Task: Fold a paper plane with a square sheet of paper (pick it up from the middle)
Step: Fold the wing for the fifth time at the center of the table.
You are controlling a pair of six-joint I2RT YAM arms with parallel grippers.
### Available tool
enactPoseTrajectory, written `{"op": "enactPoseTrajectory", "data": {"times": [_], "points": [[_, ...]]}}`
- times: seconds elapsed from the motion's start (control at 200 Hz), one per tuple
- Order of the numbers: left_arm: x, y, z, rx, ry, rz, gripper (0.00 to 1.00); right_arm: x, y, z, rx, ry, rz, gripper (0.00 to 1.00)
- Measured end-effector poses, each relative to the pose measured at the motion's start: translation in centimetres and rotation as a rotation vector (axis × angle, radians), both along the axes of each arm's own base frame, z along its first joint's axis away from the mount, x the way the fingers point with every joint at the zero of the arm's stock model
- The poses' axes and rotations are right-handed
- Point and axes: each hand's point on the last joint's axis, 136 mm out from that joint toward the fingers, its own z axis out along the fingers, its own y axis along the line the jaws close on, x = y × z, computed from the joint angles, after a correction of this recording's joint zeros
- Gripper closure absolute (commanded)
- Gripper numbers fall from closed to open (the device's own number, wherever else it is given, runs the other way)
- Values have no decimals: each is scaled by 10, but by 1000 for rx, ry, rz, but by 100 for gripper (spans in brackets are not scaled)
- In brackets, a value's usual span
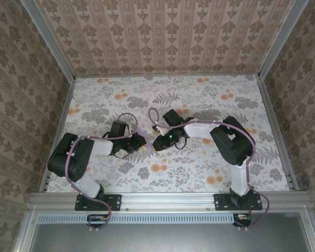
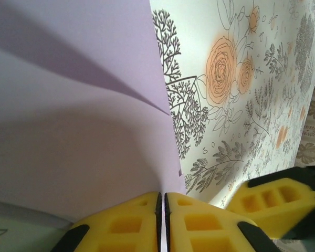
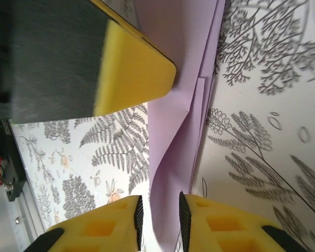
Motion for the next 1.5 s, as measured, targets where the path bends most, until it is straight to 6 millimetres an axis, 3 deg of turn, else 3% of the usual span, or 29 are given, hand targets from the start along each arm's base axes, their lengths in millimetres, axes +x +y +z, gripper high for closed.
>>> {"op": "enactPoseTrajectory", "data": {"times": [0.105, 0.19, 0.3, 0.57, 0.915, 1.5], "points": [[0, 1, -1, 4, 10, 2, 87, 4, -3, 21, 14, -30, -44, 74], [1, 1, -1, 6, 18, 3, 88, 5, 2, 33, 20, -54, -69, 86], [0, 1, -2, 9, 26, 3, 89, 0, 12, 33, 2, -46, -86, 100], [0, 2, -3, 13, 33, 5, 90, -8, 39, 13, -76, 1, -111, 100], [0, 1, -3, 14, 41, 3, 90, -5, 34, -13, -168, 26, -149, 100], [3, 1, -2, 13, 47, 0, 87, 1, 25, -19, -198, 27, -174, 100]]}}
